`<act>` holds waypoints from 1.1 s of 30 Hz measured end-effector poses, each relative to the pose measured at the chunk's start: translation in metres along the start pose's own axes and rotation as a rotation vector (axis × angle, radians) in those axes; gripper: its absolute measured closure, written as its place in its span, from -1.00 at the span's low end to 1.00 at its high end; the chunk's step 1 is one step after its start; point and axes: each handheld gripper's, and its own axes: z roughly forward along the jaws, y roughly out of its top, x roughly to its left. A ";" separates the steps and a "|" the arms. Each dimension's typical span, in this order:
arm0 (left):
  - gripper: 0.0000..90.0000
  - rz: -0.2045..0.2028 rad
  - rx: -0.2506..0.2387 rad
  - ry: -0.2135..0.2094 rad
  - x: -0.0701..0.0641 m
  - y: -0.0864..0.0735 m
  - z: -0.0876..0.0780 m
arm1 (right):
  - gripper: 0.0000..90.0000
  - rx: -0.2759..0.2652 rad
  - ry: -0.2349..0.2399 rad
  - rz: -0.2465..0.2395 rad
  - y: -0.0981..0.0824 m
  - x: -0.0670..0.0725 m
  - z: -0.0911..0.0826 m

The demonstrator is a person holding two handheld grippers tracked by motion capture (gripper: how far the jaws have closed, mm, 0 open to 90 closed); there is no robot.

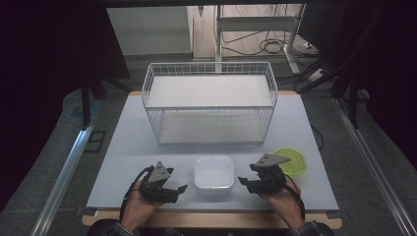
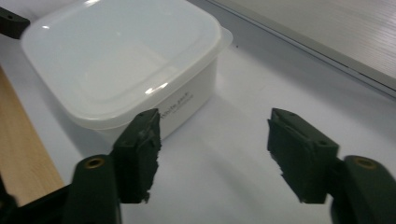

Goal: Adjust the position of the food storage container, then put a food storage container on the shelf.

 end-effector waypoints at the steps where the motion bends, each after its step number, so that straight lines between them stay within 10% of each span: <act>1: -0.63 -0.012 -0.012 -0.006 0.000 -0.001 -0.002 | -0.30 -0.010 0.004 0.002 -0.001 0.000 -0.001; 25: -0.93 -0.024 -0.068 -0.010 0.007 -0.011 -0.005 | -0.93 -0.076 0.076 0.016 -0.012 0.004 0.001; 33: -0.92 0.003 -0.007 -0.008 0.000 -0.005 -0.001 | -1.00 -0.074 0.070 -0.008 -0.011 0.004 0.003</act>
